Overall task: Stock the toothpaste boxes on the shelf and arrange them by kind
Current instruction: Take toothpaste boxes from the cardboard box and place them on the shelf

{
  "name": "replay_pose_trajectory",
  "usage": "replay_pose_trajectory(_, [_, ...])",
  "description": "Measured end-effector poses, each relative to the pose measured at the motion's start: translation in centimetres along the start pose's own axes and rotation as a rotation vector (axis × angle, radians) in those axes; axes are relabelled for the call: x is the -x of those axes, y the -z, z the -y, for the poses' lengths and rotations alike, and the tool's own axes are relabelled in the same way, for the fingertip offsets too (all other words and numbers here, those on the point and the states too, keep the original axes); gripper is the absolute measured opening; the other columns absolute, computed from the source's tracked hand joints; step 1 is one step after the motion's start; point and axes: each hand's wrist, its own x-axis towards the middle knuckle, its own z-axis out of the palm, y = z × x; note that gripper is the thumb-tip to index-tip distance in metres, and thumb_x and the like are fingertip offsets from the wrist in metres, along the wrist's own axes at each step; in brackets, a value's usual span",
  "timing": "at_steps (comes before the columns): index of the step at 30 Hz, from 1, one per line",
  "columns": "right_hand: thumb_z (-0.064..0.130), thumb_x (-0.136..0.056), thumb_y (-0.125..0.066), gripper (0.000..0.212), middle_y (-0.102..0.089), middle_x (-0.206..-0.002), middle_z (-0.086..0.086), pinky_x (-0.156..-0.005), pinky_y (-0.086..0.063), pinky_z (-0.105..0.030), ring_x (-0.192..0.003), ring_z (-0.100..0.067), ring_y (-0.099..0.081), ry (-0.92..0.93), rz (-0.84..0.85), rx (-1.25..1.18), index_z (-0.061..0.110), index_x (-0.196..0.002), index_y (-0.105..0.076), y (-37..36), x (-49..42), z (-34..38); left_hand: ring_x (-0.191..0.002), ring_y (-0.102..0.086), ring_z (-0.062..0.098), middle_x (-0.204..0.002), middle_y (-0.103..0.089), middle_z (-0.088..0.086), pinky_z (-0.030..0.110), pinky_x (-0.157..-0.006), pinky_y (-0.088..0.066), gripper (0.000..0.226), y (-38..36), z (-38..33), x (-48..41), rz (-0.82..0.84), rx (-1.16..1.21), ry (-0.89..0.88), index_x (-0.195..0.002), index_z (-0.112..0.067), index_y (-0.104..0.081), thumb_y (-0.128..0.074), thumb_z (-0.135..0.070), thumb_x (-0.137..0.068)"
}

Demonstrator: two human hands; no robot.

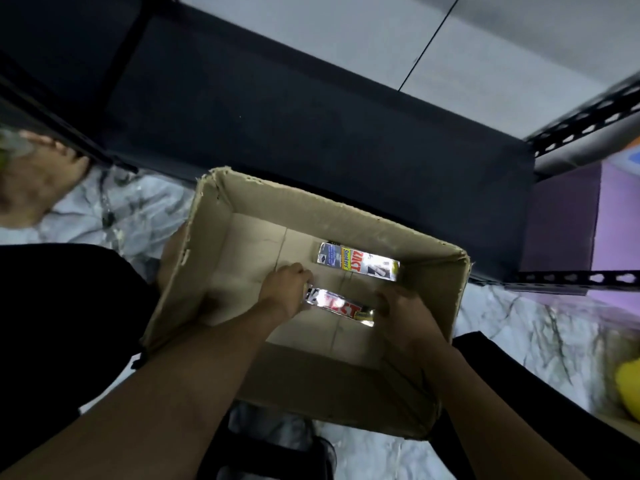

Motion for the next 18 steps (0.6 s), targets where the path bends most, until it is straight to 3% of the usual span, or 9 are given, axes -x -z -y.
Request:
replay_pose_trajectory(3, [0.031, -0.085, -0.06, 0.038, -0.064, -0.12, -0.01, -0.089, -0.053, -0.041, -0.106, -0.031, -0.061, 0.002, -0.023, 0.015, 0.018, -0.121, -0.061, -0.6, -1.3, -0.6, -0.098, -0.053, 0.021, -0.103, -0.054, -0.004, 0.035, -0.081, -0.047, 0.048, -0.2, 1.3, 1.2, 0.018, 0.157, -0.001, -0.097, -0.025, -0.064, -0.088, -0.042, -0.059])
replay_pose_trajectory(7, [0.018, -0.088, -0.062, 0.044, -0.052, -0.139, -0.016, -0.1, -0.047, -0.045, -0.119, -0.041, -0.053, 0.033, -0.088, 0.089, 0.019, -0.132, -0.06, -2.2, -3.3, -2.0, -0.084, -0.059, 0.014, -0.091, -0.062, -0.005, 0.027, -0.066, -0.045, 0.042, 1.3, 3.0, 3.0, 0.043, 0.531, 0.21, -0.085, -0.021, -0.055, -0.089, -0.018, -0.06])
replay_pose_trajectory(9, [0.012, -0.084, -0.065, 0.059, -0.038, -0.15, -0.02, -0.104, -0.043, -0.048, -0.127, -0.047, -0.043, 0.033, -0.097, 0.136, 0.022, -0.141, -0.052, -2.9, -4.2, -2.7, -0.082, -0.061, 0.015, -0.088, -0.066, -0.004, 0.028, -0.065, -0.048, 0.044, 2.0, 4.1, 3.7, 0.055, 0.694, 0.336, -0.088, -0.016, -0.055, -0.089, -0.006, -0.061])
replay_pose_trajectory(13, [0.005, -0.085, -0.061, 0.08, -0.017, -0.161, -0.014, -0.113, -0.033, -0.048, -0.143, -0.043, -0.024, -0.009, 0.019, 0.134, 0.024, -0.154, -0.026, -3.5, -5.8, -3.2, -0.101, -0.067, 0.021, -0.106, -0.068, 0.003, 0.042, -0.089, -0.058, 0.053, 3.4, 6.0, 4.8, 0.114, 0.848, 0.434, -0.104, -0.012, -0.063, -0.091, -0.002, -0.061])
replay_pose_trajectory(15, [0.004, -0.085, -0.062, 0.085, -0.019, -0.159, -0.014, -0.113, -0.033, -0.047, -0.141, -0.042, -0.029, -0.054, 0.056, 0.115, 0.019, -0.156, -0.018, -3.8, -6.2, -3.1, -0.1, -0.068, 0.017, -0.108, -0.07, 0.0, 0.036, -0.088, -0.058, 0.05, 3.8, 6.7, 5.3, 0.132, 0.884, 0.438, -0.105, -0.019, -0.068, -0.094, -0.014, -0.063])
replay_pose_trajectory(18, [0.022, -0.091, -0.062, 0.079, -0.026, -0.153, -0.019, -0.113, -0.028, -0.042, -0.136, -0.039, -0.032, -0.125, 0.071, 0.13, 0.01, -0.155, -0.017, -3.8, -6.8, -2.8, -0.096, -0.067, 0.009, -0.112, -0.07, -0.001, 0.017, -0.075, -0.054, 0.046, 4.5, 6.5, 5.9, 0.152, 0.917, 0.411, -0.114, -0.017, -0.069, -0.088, -0.024, -0.072])
